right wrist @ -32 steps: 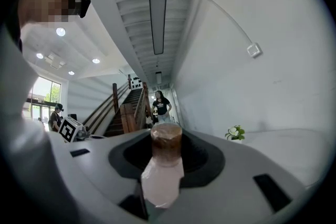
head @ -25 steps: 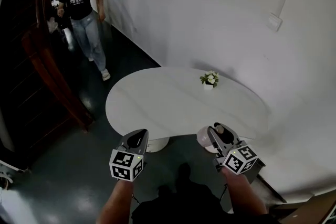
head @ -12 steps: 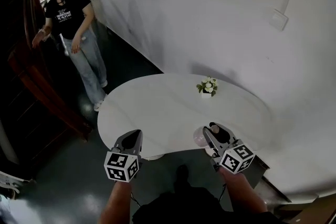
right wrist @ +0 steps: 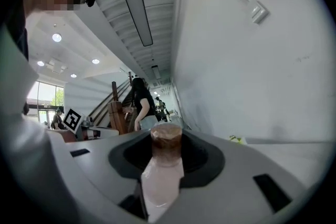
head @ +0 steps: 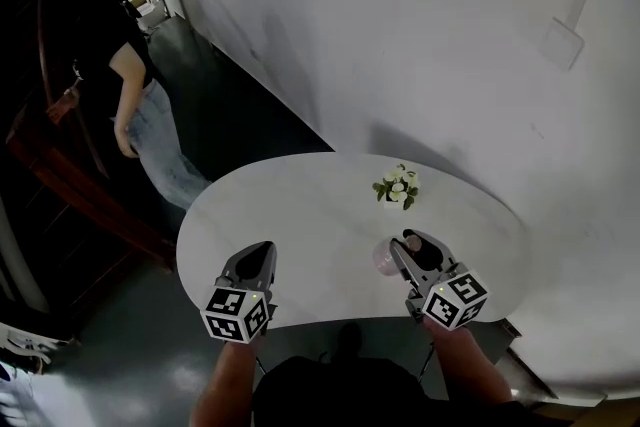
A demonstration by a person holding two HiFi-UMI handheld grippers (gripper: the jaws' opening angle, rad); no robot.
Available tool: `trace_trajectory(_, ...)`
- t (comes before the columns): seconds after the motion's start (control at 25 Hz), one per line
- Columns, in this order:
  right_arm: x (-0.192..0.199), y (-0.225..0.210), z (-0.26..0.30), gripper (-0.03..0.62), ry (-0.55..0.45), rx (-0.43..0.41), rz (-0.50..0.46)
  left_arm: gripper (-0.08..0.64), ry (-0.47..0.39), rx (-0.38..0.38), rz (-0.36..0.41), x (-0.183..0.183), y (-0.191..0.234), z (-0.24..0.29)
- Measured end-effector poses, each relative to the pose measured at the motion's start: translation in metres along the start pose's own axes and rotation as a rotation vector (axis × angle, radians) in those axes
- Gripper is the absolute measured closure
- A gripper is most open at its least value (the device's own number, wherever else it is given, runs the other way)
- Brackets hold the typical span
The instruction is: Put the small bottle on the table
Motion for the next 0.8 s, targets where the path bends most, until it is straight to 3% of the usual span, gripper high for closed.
trace_trajectory(0.32, 0.014, -0.033, 0.009, 0.448, 0.034, 0.017, 0.033, 0.549, 0.039, 0.008, 0.001, 0.006, 0.002, 0.039)
trace_trajectory(0.8, 0.049, -0.05, 0.052, 0.448, 0.131, 0.061, 0.034, 0.549, 0.092, 0.066, -0.043, 0.034, 0.037, 0.085)
Point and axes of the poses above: the fingertips, and each gripper's own axes: z forward along the fingers, y to its left, x out of its underside, the point moved 4 cm from there along -z, backward along the fingers, and after that the axes turned 11 degrees about -y, right-handed, at the moved point
